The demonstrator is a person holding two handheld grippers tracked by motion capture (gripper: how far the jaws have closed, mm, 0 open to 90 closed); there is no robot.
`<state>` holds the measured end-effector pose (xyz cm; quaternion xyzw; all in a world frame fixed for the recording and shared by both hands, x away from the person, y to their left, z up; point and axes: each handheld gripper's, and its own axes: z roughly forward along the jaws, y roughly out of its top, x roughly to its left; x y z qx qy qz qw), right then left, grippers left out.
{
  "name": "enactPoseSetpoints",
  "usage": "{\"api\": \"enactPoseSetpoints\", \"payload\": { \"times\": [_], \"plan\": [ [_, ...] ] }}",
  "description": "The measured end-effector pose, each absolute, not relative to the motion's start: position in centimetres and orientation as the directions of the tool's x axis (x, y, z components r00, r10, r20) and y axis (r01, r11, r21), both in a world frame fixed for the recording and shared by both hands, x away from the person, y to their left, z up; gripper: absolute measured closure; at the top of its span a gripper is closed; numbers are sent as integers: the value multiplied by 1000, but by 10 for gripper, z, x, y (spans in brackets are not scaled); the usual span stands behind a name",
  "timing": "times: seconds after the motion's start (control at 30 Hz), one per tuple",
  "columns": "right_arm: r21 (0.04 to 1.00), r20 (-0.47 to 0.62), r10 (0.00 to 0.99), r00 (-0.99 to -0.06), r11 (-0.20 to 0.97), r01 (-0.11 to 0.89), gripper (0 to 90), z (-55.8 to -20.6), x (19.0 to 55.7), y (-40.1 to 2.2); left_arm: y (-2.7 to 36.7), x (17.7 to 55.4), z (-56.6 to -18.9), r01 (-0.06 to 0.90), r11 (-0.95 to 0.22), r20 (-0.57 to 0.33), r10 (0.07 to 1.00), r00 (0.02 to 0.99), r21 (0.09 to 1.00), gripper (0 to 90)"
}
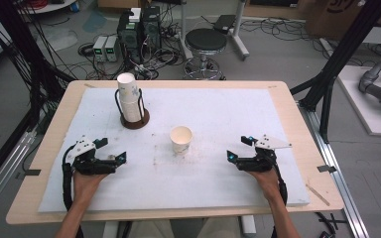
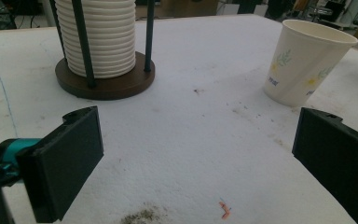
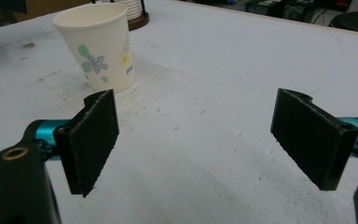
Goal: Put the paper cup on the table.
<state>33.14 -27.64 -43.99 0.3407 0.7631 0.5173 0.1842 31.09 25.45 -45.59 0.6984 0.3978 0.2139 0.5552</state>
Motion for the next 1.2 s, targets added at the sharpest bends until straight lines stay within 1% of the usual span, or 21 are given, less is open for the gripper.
{"api": "enactPoseSetpoints", "payload": {
  "times": [0.63,1.2],
  "plan": [
    [916,86,755,-650,197,350,154,-450,331,-287,255,310,-456,305,-66,-135,794,592,950,18],
    [919,75,768,-636,194,344,154,-451,330,-287,255,309,-456,298,-61,-134,794,593,953,18]
  ]
}}
